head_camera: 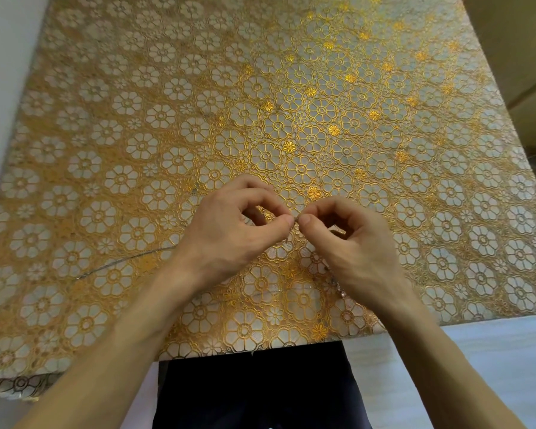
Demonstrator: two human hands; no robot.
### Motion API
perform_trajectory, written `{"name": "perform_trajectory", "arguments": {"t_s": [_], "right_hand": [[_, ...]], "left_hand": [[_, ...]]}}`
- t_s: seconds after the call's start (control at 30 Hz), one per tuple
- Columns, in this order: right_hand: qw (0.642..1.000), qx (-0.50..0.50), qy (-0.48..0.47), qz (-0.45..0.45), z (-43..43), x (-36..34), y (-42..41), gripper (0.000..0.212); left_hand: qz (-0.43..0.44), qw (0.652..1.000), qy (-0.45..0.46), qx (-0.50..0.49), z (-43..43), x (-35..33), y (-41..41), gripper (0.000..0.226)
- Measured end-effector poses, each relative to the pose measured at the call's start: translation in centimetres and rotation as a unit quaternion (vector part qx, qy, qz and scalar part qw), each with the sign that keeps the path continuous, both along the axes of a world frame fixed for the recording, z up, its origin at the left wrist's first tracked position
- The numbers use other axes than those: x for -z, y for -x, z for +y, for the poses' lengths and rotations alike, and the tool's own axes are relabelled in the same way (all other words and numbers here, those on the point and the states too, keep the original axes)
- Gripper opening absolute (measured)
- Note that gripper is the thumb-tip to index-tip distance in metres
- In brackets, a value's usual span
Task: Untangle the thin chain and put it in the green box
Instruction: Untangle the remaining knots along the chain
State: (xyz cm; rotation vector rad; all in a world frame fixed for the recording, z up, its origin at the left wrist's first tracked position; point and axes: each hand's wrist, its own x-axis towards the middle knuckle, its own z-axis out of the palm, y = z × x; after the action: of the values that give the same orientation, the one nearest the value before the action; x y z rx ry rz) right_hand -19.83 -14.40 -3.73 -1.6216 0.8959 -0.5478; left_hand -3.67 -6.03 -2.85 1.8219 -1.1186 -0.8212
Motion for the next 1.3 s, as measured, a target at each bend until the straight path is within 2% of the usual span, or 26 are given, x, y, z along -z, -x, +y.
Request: {"name": "perform_trajectory", "arguments": {"t_s": [0.17,0.3,0.47,0.57,0.8,1.03,1.3], "right_hand": [[0.990,0.061,0.124,-0.009,0.9,0.9,-0.5,0.005],[0.991,0.069,0.119,-0.007,0.2,1.0,-0.2,0.005],[0.995,0.028,0.098,0.012,-0.4,0.6,0.3,0.007],[0.992,0.009,0.125,0.026,-0.6,0.7,0.3,0.008],[0.974,-0.001,0.222,0.048,-0.6,0.7,0.6,0.008],[0.972,0.005,0.225,0.070,-0.7,1.2,0.6,0.011],[0.964,-0.007,0.249,0.088,-1.0,1.4,0.6,0.011]], "left_hand": [[0.031,0.999,-0.006,-0.040,-0.2,0.0,0.9,0.007],[-0.027,0.998,-0.012,-0.052,0.2,-0.2,1.1,0.008],[-0.056,0.997,0.014,-0.044,0.5,-0.4,0.7,0.005],[-0.078,0.996,0.024,-0.020,0.2,-0.5,0.7,0.010],[-0.120,0.992,0.044,-0.007,-0.7,-0.2,1.0,0.003],[-0.165,0.985,0.052,0.007,-0.7,0.9,1.3,0.013],[-0.173,0.983,0.056,0.003,-0.9,1.2,1.4,0.016]]}}
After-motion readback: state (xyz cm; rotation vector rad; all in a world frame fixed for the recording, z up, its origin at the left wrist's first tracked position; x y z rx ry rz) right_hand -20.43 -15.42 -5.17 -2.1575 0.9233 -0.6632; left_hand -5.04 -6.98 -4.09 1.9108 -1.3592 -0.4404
